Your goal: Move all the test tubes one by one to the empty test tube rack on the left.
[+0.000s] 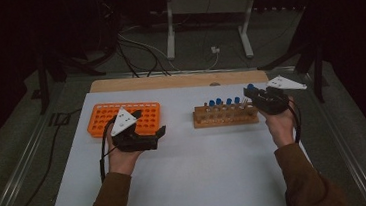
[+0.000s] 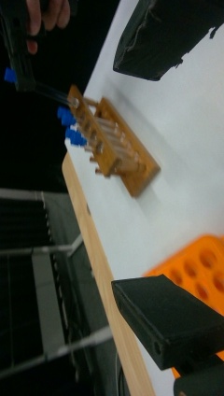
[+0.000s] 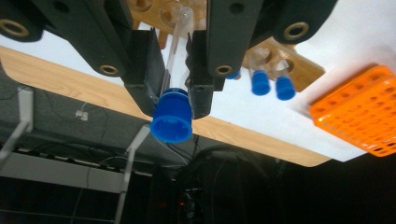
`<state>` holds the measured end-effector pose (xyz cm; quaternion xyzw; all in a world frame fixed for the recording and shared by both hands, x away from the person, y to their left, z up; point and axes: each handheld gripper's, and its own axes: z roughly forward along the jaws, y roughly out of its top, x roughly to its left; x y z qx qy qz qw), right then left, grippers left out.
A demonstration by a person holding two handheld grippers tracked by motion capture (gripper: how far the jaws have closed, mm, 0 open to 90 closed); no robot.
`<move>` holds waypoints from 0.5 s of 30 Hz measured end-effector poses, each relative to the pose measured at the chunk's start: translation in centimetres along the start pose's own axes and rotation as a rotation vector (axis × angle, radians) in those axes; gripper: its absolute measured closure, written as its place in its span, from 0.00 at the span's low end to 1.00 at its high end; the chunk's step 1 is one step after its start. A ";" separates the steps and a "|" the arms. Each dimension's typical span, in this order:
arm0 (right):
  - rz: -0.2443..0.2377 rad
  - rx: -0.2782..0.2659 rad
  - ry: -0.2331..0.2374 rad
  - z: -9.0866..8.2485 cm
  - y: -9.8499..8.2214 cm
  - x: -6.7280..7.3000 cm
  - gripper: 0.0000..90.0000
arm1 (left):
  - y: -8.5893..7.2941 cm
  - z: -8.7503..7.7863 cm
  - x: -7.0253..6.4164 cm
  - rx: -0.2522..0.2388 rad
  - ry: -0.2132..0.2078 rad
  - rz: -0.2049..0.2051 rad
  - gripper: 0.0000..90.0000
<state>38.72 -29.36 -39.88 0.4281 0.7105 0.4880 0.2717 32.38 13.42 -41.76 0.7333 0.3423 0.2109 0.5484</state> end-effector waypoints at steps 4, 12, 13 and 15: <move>0.016 0.001 0.029 -0.2 0.0 0.2 0.85 | 0.4 1.2 -0.5 0.003 -0.036 0.011 0.01; -0.008 0.019 0.076 0.0 0.1 1.8 0.85 | 0.8 3.3 -1.1 0.017 -0.060 0.014 0.01; -0.011 0.020 0.081 0.0 0.1 2.0 0.85 | 0.8 3.5 -1.1 0.018 -0.060 0.011 0.01; -0.014 0.023 0.097 0.2 0.1 2.4 0.85 | 0.8 3.9 -1.2 0.022 -0.059 0.009 0.01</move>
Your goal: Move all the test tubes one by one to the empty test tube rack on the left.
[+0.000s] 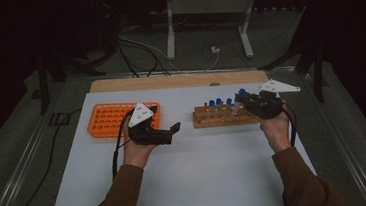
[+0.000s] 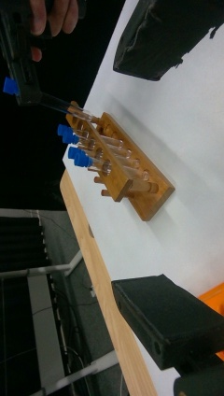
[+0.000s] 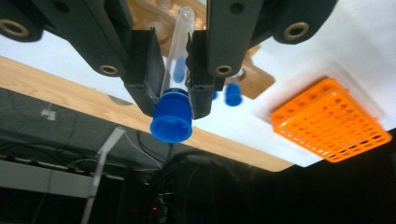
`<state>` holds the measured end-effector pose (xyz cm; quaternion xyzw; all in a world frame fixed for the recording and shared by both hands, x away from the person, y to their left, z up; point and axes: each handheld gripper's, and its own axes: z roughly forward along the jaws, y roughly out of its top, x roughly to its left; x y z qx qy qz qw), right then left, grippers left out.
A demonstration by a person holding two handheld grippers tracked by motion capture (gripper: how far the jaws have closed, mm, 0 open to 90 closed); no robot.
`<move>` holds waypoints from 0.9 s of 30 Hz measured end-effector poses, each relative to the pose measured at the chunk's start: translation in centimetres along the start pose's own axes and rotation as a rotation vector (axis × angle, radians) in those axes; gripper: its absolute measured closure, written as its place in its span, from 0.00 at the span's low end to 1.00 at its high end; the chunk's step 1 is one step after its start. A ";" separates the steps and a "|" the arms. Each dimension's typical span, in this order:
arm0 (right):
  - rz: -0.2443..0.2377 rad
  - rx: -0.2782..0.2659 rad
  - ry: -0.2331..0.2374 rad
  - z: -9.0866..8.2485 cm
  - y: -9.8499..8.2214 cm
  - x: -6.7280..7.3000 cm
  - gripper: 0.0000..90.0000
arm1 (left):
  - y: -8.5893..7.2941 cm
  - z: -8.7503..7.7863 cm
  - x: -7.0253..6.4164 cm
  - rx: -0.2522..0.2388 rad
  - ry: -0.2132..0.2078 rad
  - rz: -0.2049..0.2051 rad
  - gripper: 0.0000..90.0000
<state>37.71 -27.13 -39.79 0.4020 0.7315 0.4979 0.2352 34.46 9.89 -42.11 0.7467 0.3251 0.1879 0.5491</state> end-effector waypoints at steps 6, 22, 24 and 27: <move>-0.015 0.011 0.050 0.9 0.3 1.8 0.85 | 0.2 0.9 -0.3 -0.005 -0.017 -0.001 0.02; -0.048 0.017 0.155 2.8 1.3 5.9 0.85 | 1.0 3.0 -1.6 0.015 -0.042 0.027 0.08; -0.044 0.020 0.162 2.9 1.3 6.0 0.85 | 1.0 3.3 -1.8 0.020 -0.049 0.030 0.08; -0.041 0.021 0.186 3.3 1.4 6.7 0.85 | 1.1 3.9 -2.3 0.035 -0.047 0.045 0.15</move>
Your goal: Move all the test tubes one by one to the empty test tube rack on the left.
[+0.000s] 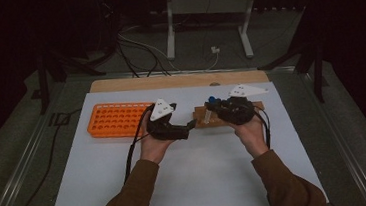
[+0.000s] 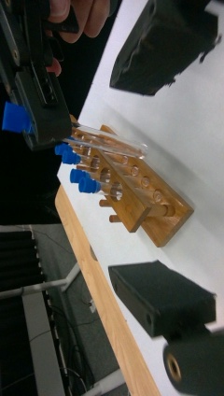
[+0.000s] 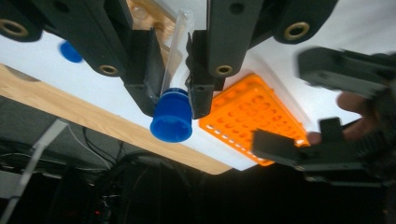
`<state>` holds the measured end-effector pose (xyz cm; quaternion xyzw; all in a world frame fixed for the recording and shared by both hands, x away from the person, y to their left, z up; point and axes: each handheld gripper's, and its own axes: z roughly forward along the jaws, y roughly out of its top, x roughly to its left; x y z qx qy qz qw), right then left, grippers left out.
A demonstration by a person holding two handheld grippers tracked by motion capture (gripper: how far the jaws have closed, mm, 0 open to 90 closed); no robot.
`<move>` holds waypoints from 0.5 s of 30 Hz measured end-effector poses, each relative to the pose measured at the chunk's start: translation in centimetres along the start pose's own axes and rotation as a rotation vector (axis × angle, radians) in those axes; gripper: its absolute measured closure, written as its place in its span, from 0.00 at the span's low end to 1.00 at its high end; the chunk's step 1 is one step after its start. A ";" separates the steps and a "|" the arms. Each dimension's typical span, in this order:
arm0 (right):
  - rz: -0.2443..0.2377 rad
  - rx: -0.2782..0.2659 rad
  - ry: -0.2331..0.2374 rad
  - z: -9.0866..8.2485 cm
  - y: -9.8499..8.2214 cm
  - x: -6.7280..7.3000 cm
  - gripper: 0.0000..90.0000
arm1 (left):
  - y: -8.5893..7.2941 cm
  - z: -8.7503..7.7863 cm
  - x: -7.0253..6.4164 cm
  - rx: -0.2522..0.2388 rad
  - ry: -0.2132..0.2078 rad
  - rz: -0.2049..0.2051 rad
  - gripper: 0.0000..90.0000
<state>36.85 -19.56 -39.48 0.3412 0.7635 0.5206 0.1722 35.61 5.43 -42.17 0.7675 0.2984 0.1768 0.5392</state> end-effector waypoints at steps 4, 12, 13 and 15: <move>0.002 -0.001 0.022 0.4 0.0 0.7 0.85 | 0.3 0.6 -0.5 0.002 0.000 0.006 0.23; -0.003 0.001 0.060 1.3 0.1 1.9 0.85 | 0.4 1.7 -1.5 0.004 -0.028 0.024 0.47; -0.003 0.001 0.060 1.3 0.1 1.9 0.85 | 0.4 1.7 -1.5 0.004 -0.028 0.024 0.51; -0.002 0.001 0.068 1.4 0.2 2.1 0.85 | 0.4 1.8 -1.6 0.001 -0.029 0.030 0.56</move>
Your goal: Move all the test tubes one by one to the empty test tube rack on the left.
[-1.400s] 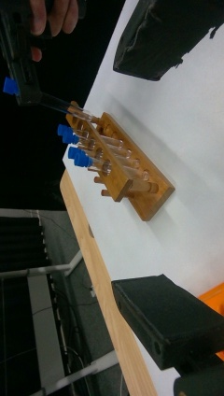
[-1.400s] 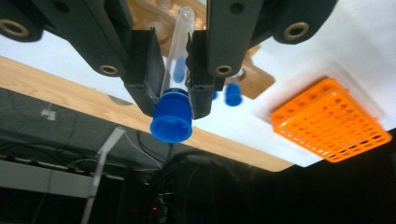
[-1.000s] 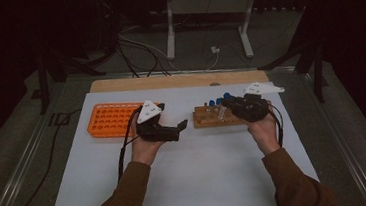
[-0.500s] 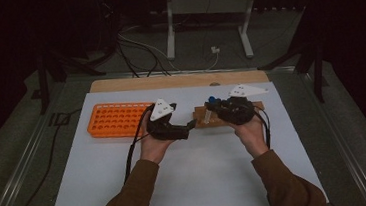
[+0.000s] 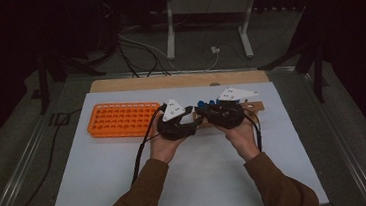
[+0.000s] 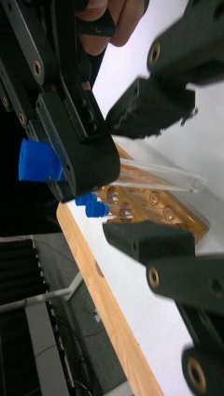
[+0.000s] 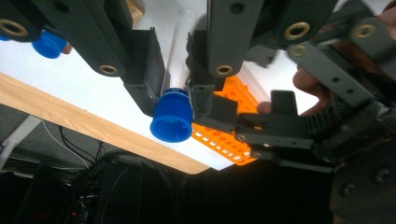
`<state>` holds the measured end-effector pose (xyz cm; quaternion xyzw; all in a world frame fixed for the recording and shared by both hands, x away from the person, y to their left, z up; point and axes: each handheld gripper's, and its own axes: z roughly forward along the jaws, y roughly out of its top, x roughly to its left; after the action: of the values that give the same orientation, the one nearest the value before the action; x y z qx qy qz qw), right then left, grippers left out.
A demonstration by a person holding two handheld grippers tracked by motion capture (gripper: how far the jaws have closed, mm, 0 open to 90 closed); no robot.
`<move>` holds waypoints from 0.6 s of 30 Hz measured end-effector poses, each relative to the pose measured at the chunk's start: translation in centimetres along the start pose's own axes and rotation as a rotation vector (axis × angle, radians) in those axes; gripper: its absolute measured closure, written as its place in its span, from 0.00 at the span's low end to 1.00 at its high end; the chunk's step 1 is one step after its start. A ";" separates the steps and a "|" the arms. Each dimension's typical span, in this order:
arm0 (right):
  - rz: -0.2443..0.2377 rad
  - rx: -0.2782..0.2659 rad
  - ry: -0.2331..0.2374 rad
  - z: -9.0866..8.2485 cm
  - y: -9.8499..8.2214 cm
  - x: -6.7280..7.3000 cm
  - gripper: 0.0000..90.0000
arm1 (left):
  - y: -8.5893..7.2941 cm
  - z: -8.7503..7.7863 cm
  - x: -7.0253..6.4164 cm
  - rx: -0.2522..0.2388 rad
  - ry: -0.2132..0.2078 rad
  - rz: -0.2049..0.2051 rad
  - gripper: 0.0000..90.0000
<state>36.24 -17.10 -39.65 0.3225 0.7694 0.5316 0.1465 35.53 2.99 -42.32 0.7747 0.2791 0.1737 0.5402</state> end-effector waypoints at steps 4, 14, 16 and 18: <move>0.006 -0.003 0.012 0.1 0.1 0.1 0.85 | -0.1 0.2 -0.1 0.013 0.002 0.016 0.66; 0.017 -0.012 0.027 0.0 0.1 0.1 0.76 | -0.3 0.5 0.0 0.030 -0.012 0.015 0.86; 0.030 -0.020 0.011 -0.3 0.2 0.0 0.65 | -0.3 0.5 0.1 0.028 -0.011 0.013 0.86; 0.037 -0.023 0.005 -0.5 0.2 -0.2 0.61 | -0.4 0.4 0.3 0.030 -0.003 0.008 0.86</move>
<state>36.12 -17.56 -39.26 0.3337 0.7575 0.5438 0.1382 35.90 2.97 -42.84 0.7841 0.2777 0.1703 0.5283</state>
